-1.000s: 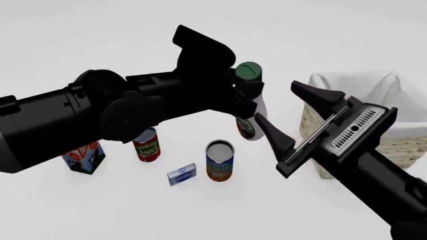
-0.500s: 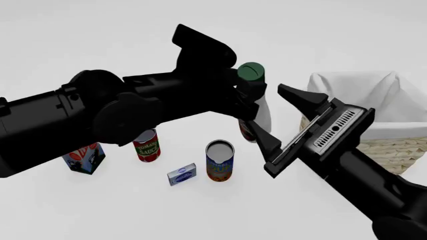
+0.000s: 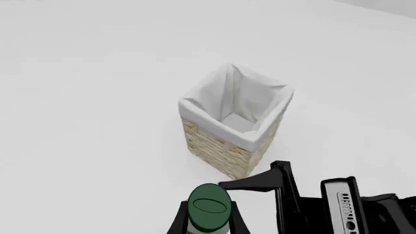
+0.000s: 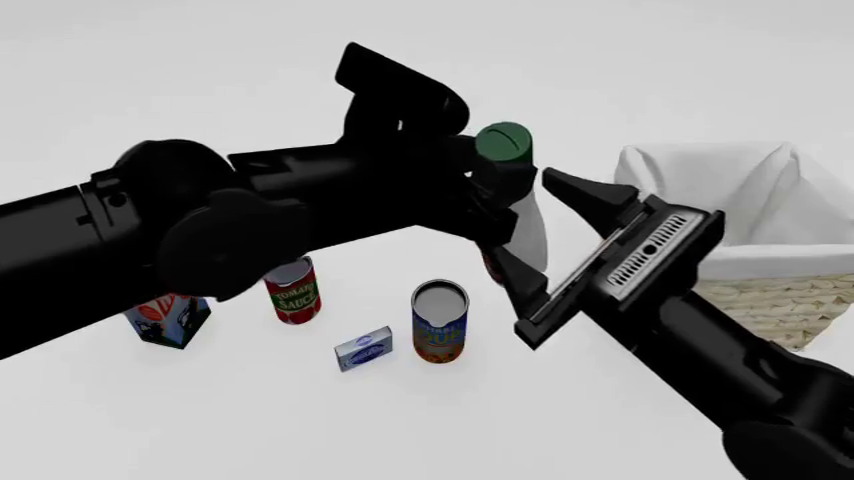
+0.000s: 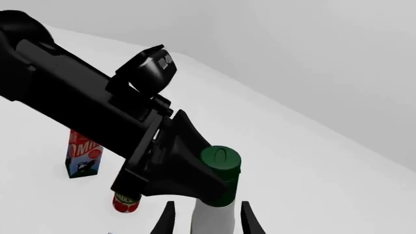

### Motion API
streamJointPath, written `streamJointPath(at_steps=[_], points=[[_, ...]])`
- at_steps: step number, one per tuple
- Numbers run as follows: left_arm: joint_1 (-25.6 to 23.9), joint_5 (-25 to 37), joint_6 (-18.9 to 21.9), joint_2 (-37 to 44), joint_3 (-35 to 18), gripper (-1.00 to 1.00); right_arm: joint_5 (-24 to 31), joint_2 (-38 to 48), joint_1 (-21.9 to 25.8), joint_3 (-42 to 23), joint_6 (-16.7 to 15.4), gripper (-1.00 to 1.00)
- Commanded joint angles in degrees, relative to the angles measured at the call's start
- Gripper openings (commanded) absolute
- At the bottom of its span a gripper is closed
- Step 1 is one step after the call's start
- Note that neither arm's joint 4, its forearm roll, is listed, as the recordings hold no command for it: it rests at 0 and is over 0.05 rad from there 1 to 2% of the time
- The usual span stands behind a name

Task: Pick the salad dressing and place it in the basket.

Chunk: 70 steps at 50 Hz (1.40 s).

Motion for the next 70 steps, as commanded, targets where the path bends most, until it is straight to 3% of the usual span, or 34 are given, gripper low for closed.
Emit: streamJointPath(at_steps=[1, 34, 35, 55, 56, 64, 70], points=[[-0.49, 0.22, 0.93, -1.27, -0.19, -1.00, -0.59, 1.31, -0.16, -0.50, 0.28, 1.00], [-1.69, 0.65, 1.22, -2.73, 0.26, -1.00, -0.45, 4.05, -0.65, -1.91, 0.85, 1.00], [-1.71, 0.67, 1.22, -2.74, 0.26, -1.00, -0.42, 3.89, -0.75, -1.90, 0.84, -1.00], [-1.61, 0.56, 1.59, -3.17, 0.57, -1.00, -0.40, 3.81, -0.03, -1.83, 0.30, -1.00], [-1.51, 0.39, 2.62, -3.58, 0.73, 1.00, -0.58, 3.95, 0.04, -1.73, 0.26, -1.00], [-2.38, 3.90, 1.23, -8.32, -2.20, 1.00, -1.60, 4.94, -0.09, -1.21, 0.74, -1.00], [-0.80, 8.71, 1.10, -17.01, -6.73, 1.00, -1.62, 4.61, -0.20, -0.96, 1.27, -1.00]])
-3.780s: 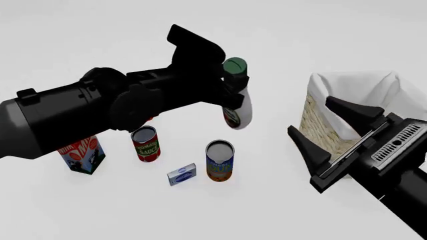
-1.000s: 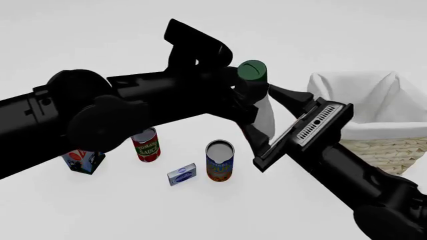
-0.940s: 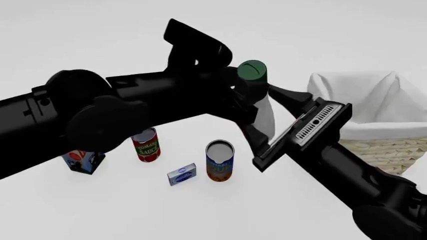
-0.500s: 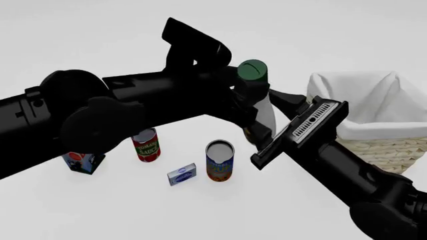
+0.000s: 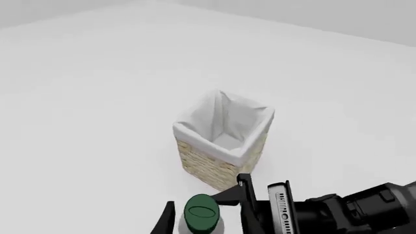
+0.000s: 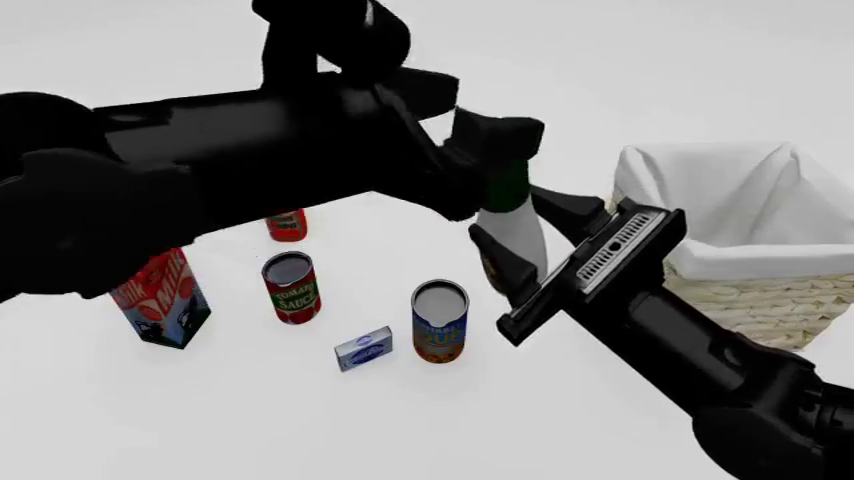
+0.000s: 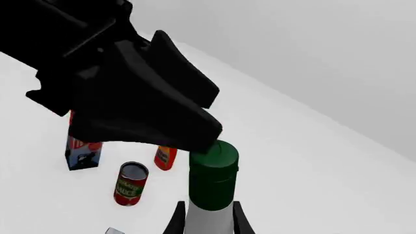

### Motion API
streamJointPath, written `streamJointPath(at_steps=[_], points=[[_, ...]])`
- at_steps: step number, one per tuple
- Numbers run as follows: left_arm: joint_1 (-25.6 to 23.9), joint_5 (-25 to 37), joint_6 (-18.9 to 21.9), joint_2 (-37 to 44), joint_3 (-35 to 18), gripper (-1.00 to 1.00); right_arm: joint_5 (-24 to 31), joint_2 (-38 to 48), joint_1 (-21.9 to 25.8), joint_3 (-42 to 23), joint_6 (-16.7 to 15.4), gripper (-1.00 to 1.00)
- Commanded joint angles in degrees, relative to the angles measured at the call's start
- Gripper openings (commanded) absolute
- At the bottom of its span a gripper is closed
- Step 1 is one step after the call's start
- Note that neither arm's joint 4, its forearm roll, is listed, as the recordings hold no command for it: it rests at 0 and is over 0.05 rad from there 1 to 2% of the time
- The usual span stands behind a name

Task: Pick the salad dressing and place it in the basket.

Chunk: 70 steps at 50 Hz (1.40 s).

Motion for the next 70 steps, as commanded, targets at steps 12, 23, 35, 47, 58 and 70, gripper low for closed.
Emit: streamJointPath(at_steps=[12, 23, 35, 47, 58, 70], points=[[6.95, 5.54, 1.75, -26.70, 2.66, 1.00, 0.68, -3.05, -0.99, 0.57, 2.26, -1.00], [21.84, 1.53, -3.86, -40.87, 19.66, 1.00, 3.42, -7.21, -1.93, 0.13, 1.13, -1.00], [33.94, -4.34, -5.69, -52.53, 38.46, 1.00, 6.96, -12.03, -2.96, -1.38, -1.22, -1.00], [45.25, -7.59, -3.76, -64.78, 56.02, 1.00, 10.37, -15.48, -5.10, -3.84, -2.64, -1.00], [50.50, -8.87, -1.46, -72.38, 66.48, 1.00, 13.48, -18.85, -9.53, -6.33, -3.24, -1.00], [55.24, -17.24, 0.73, -72.49, 73.30, 1.00, 16.52, -21.95, -16.27, -9.77, -1.94, -1.00]])
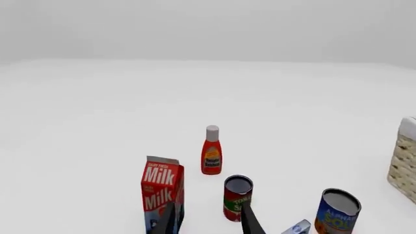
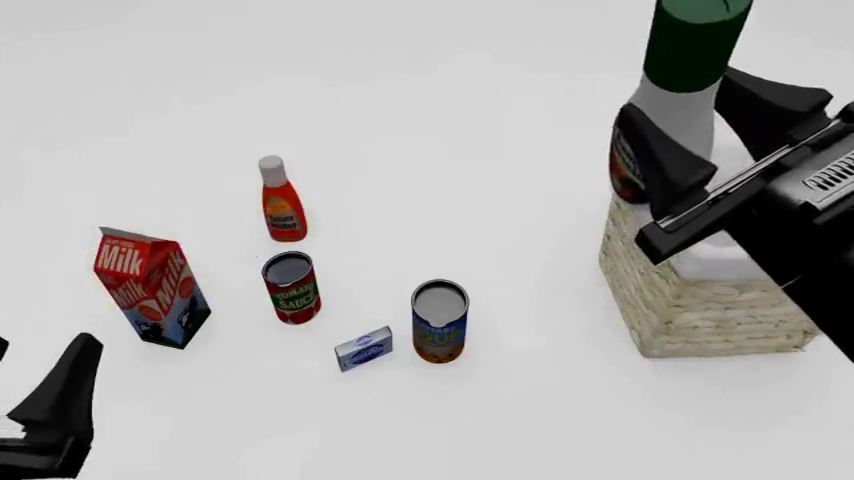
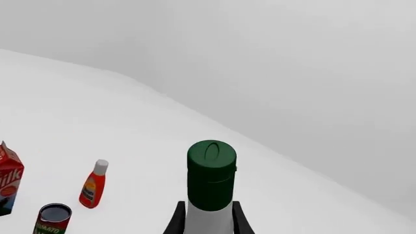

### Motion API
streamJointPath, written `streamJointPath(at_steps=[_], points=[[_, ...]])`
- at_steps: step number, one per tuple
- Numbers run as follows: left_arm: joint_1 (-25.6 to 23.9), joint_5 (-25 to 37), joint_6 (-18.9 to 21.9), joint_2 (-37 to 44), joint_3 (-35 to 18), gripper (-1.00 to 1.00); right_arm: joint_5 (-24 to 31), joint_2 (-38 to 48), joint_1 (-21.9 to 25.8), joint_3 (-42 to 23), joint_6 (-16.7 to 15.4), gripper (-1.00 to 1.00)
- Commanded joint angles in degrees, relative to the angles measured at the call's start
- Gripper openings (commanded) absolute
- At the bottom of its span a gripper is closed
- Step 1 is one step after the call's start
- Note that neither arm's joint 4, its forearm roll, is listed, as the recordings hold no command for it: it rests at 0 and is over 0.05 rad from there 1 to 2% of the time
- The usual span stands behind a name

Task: Pick the salad dressing and place it in the basket.

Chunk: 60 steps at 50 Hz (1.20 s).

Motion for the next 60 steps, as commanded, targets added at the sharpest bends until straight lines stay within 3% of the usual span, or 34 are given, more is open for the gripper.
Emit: streamJointPath(at_steps=[1, 7, 19, 32, 37, 40, 41, 47, 50, 55, 60], points=[[4.71, -5.05, 1.71, -2.50, 7.00, 1.00, 2.62, -3.10, -5.74, -3.33, 1.92, -1.00], [6.50, -4.43, 0.53, -2.49, 7.00, 1.00, 3.91, -2.96, -10.64, -5.60, 4.33, -1.00], [8.84, -4.17, -0.78, -2.50, 7.01, 1.00, 2.20, -0.89, -20.10, -6.28, 5.34, -1.00], [9.59, -2.94, -1.42, -2.49, 7.00, 1.00, 0.01, 3.11, -26.72, -6.48, 5.99, -1.00], [8.94, -3.29, -1.68, -2.50, 7.00, 1.00, -0.16, 6.86, -29.83, -7.80, 8.88, -1.00], [8.67, -3.08, -2.50, -2.50, 7.00, 1.00, -0.80, 8.28, -30.40, -8.01, 8.90, -1.00], [8.75, -2.96, -2.68, -2.50, 6.99, 1.00, -0.62, 10.04, -31.60, -8.94, 10.66, -1.00], [8.36, -3.14, -2.18, -2.50, 7.00, 1.00, -1.92, 13.35, -34.26, -9.46, 11.38, -1.00], [8.47, -3.15, -2.08, -2.50, 7.00, 1.00, -1.34, 15.66, -36.16, -10.66, 14.57, -1.00], [8.54, -2.65, -2.69, -2.50, 7.00, 1.00, -1.75, 18.36, -36.98, -11.13, 15.19, -1.00], [8.65, -2.45, -2.66, -2.50, 7.01, 1.00, -2.16, 20.74, -38.23, -11.59, 18.15, -1.00]])
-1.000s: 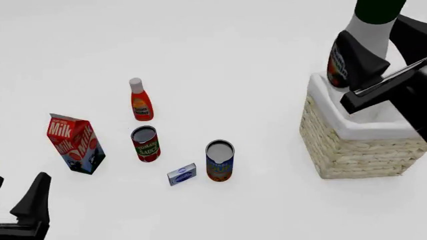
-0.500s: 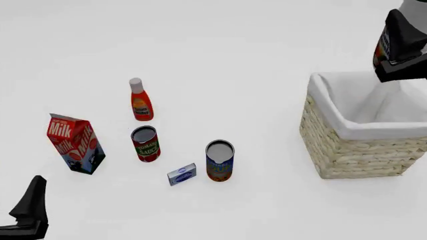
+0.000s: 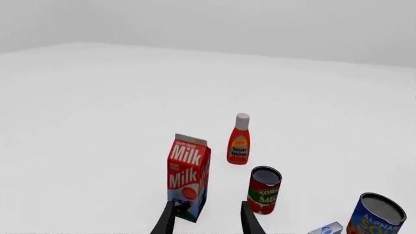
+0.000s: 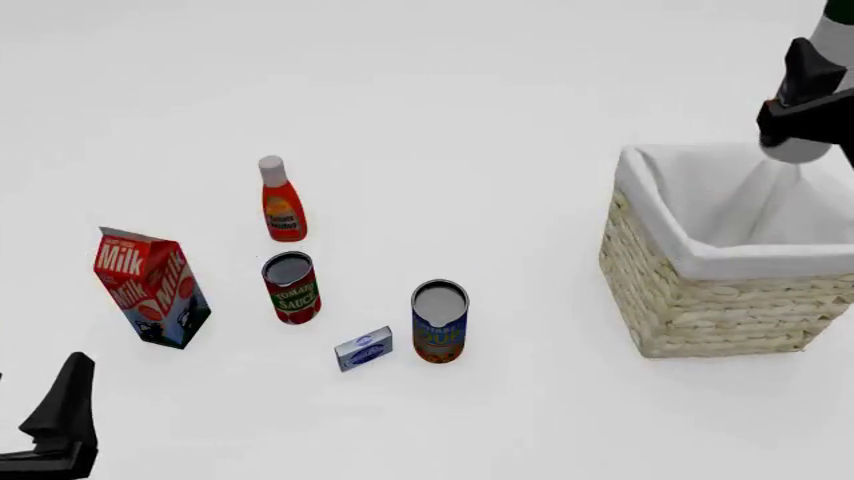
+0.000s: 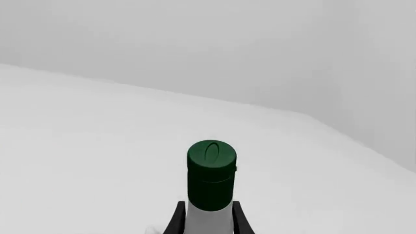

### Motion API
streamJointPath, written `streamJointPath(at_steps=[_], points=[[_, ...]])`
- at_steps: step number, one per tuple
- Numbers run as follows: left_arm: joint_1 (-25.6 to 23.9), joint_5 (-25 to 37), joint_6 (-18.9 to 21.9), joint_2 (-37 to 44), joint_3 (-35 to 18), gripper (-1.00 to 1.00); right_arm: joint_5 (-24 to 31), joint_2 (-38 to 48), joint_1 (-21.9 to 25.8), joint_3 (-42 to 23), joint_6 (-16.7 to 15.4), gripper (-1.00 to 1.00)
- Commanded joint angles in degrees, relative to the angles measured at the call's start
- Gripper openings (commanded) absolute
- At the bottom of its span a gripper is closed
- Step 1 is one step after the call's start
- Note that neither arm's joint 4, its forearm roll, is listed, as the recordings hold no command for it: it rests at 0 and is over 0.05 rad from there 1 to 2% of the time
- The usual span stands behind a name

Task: Pick the salad dressing and place it in the basket.

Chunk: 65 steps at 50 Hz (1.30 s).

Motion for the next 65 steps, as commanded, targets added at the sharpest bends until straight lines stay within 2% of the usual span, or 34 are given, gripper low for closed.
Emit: streamJointPath(at_steps=[1, 3, 8, 35, 53, 65], points=[[0.13, 0.46, -0.45, -0.01, 0.02, 1.00, -1.19, 5.93, -3.80, -1.78, 5.44, -1.00], [0.02, 0.68, -0.77, -0.01, 0.02, 1.00, -1.30, 7.11, -4.54, -2.14, 7.04, -1.00], [-0.21, 0.83, -0.89, -0.01, 0.02, 1.00, -2.24, 8.56, -4.96, -2.22, 7.55, -1.00], [-1.28, 1.67, -0.90, -0.01, 0.02, 1.00, -6.30, 18.91, -6.00, -4.97, 8.10, -1.00], [-1.37, 1.64, -0.55, -0.01, 0.01, 1.00, -5.63, 23.14, -6.32, -7.56, 5.96, -1.00], [-1.25, 1.86, -0.76, -0.01, 0.01, 1.00, -4.93, 26.12, -4.66, -8.37, 4.90, -1.00]])
